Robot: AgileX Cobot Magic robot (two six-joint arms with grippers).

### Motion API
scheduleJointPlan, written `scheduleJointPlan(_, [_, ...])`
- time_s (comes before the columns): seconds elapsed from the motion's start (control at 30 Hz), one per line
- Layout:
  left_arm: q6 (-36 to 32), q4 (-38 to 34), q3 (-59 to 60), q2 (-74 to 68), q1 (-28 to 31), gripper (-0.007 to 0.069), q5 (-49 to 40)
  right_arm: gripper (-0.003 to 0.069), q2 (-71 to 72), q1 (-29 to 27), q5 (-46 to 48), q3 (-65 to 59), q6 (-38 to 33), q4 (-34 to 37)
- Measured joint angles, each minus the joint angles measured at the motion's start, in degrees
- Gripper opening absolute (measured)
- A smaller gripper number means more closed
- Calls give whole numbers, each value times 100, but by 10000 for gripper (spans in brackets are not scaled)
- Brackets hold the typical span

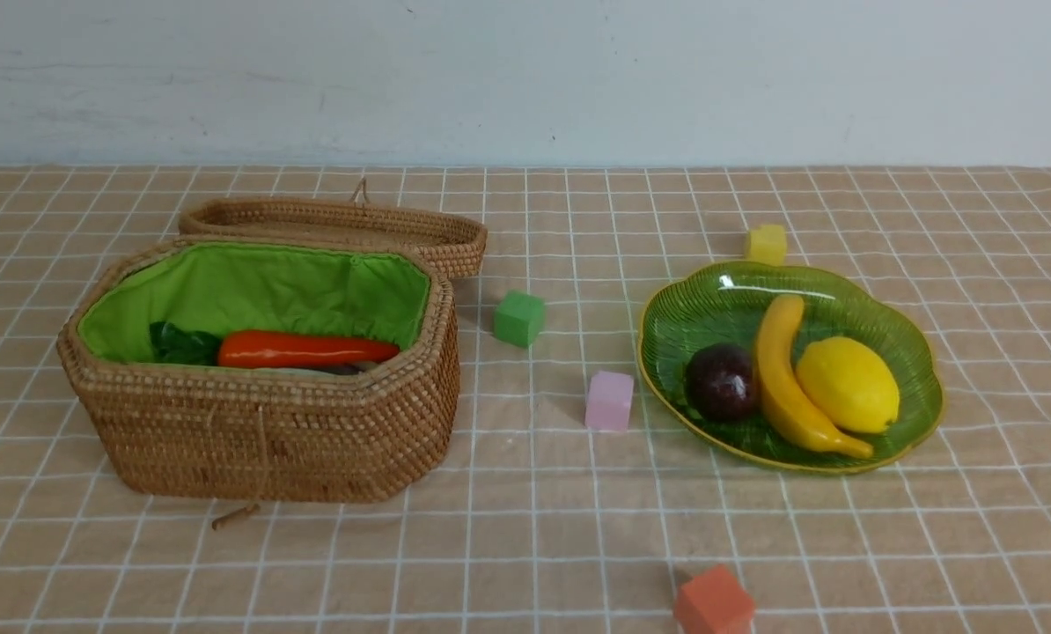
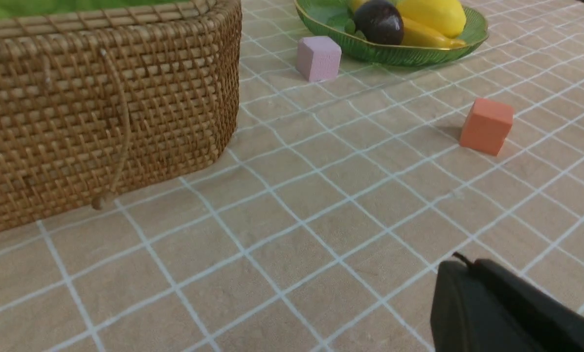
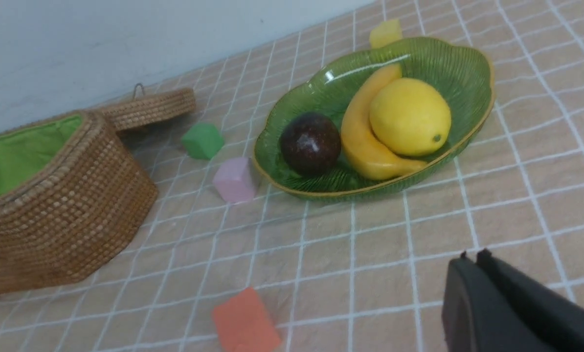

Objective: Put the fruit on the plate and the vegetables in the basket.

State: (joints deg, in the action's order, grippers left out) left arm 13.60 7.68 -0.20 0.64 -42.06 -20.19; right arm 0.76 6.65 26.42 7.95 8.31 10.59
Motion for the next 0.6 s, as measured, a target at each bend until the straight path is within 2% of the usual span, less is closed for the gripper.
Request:
scheduleJointPlan(0.1, [0, 0, 0, 0, 0, -13, -34, -8, 0, -33, -748, -710, -24, -553])
scheduleJointPlan(0.2, [0, 0, 0, 0, 0, -13, -39, -8, 0, -163, -733, -922, -31, -837])
scheduleJointPlan(0.6, [0, 0, 0, 0, 0, -13, -54, -8, 0, -229, -474, -890, -36, -863])
